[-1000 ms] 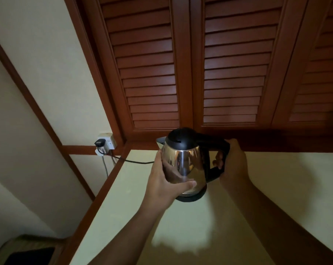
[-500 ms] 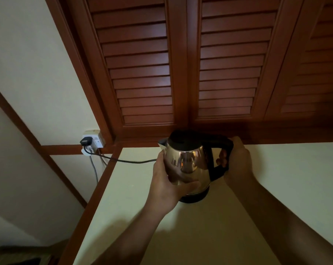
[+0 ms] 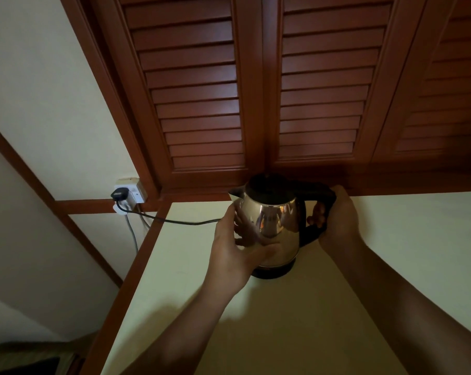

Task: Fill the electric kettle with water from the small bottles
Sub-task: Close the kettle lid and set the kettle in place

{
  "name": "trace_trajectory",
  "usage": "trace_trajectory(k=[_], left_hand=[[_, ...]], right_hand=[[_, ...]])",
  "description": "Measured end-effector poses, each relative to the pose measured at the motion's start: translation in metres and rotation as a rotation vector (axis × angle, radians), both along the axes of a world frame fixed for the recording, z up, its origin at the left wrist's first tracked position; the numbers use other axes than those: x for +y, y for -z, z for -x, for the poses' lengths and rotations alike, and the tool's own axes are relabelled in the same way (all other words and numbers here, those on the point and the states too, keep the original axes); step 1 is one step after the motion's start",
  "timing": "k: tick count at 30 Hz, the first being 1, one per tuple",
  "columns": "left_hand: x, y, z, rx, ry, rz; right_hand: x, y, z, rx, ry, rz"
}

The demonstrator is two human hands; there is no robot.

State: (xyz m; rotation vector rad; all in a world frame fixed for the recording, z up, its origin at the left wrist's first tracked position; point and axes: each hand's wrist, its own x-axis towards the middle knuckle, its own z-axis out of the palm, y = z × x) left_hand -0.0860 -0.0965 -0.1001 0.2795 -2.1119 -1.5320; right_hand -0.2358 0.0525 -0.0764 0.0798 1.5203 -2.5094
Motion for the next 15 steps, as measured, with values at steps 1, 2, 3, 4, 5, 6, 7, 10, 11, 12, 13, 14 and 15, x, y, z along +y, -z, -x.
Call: trace_trajectory(k=[1, 2, 3, 4, 5, 6, 7, 10, 11, 12, 13, 14, 15], left_hand=[[0.001, 0.000, 0.000, 0.004, -0.003, 0.010], [0.001, -0.001, 0.001, 0.006, -0.004, 0.011], [0.001, -0.001, 0.000, 0.007, -0.005, 0.009], [-0.001, 0.001, -0.001, 0.006, -0.003, -0.003], [-0.002, 0.003, -0.002, 0.004, 0.005, -0.016], [-0.004, 0.004, -0.004, 0.008, 0.014, -0.024], [-0.006, 0.007, -0.005, 0.009, 0.025, -0.023], [-0.012, 0.010, -0.008, -0.022, 0.070, -0.039], [-0.015, 0.010, -0.009, -0.039, 0.091, -0.043], [-0.019, 0.012, -0.009, -0.057, 0.114, -0.048], [-0.025, 0.014, -0.010, -0.082, 0.144, -0.055], [-0.031, 0.015, -0.010, -0.110, 0.181, -0.073], [-0.039, 0.015, -0.009, -0.134, 0.224, -0.095]], right_hand=[[0.000, 0.001, 0.000, 0.002, 0.005, -0.010], [0.001, 0.001, -0.001, 0.009, 0.009, -0.023], [0.000, 0.002, -0.001, 0.018, 0.010, -0.041], [0.000, 0.003, -0.003, 0.025, 0.009, -0.060], [0.000, 0.003, -0.005, 0.034, 0.010, -0.082], [-0.001, 0.003, -0.007, 0.045, 0.019, -0.106], [-0.002, 0.002, -0.009, 0.059, 0.032, -0.129], [-0.004, 0.002, -0.017, 0.069, 0.092, -0.189], [-0.005, 0.004, -0.020, 0.069, 0.119, -0.209], [-0.005, 0.006, -0.025, 0.075, 0.151, -0.233], [-0.005, 0.011, -0.032, 0.097, 0.186, -0.277], [-0.005, 0.016, -0.042, 0.127, 0.224, -0.311], [-0.003, 0.023, -0.056, 0.146, 0.274, -0.344]])
